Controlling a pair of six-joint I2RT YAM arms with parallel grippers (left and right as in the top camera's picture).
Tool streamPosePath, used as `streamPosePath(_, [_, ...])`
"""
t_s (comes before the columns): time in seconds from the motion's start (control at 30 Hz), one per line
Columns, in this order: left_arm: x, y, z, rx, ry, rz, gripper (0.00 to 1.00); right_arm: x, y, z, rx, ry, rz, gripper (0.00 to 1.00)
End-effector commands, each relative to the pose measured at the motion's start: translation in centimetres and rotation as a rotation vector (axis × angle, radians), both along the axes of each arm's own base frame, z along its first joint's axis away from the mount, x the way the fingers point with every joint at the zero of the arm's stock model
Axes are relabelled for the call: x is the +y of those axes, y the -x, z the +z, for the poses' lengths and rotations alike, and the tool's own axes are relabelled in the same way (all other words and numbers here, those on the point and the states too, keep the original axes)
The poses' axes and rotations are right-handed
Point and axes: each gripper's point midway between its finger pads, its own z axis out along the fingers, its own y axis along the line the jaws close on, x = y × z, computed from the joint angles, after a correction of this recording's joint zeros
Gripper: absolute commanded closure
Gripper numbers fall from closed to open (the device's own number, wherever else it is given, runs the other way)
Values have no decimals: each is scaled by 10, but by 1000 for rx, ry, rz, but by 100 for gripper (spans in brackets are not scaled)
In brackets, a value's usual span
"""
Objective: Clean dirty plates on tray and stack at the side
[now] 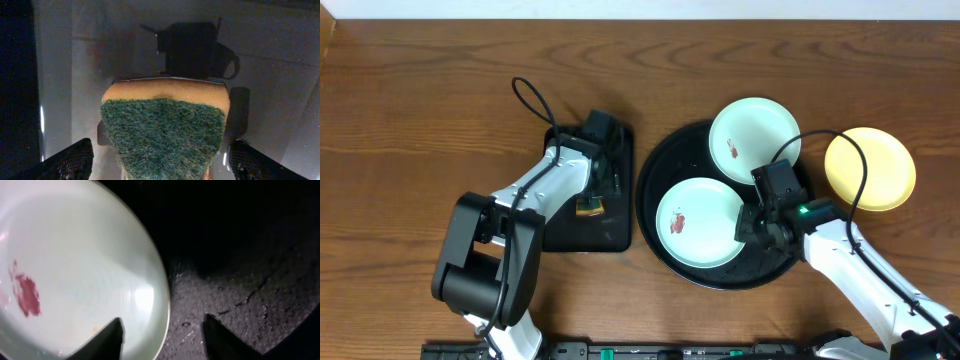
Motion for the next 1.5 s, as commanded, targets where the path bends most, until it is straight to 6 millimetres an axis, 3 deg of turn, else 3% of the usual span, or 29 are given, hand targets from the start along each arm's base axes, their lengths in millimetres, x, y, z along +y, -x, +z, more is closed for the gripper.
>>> streamPosePath(0.0, [3, 4, -6, 20, -17, -3, 13, -16, -12, 4, -50, 45, 0, 41])
streamPosePath(0.13, [3, 4, -6, 20, -18, -3, 13, -21, -20, 6, -88, 67, 77, 40])
streamPosePath(0.37, [3, 4, -6, 20, -18, -3, 13, -12, -15, 0, -54, 14, 101, 57])
streamPosePath(0.5, [3, 4, -6, 20, -18, -3, 13, -11, -12, -11, -21, 8, 105, 61])
streamPosePath(0.7, [4, 4, -6, 21, -18, -3, 13, -10, -11, -24, 19, 11, 107, 84])
streamPosePath(0.97, [3, 4, -6, 20, -17, -3, 13, -10, -9, -28, 35, 13, 108, 78])
streamPosePath(1.23, [3, 4, -6, 20, -17, -3, 13, -11, -7, -32, 47, 19, 106, 83])
streamPosePath(1.37, [4, 4, -6, 21, -18, -3, 13, -21, -10, -37, 41, 80, 92, 82])
streamPosePath(1.47, [4, 4, -6, 21, -18, -3, 13, -25, -12, -37, 34, 103, 87, 92])
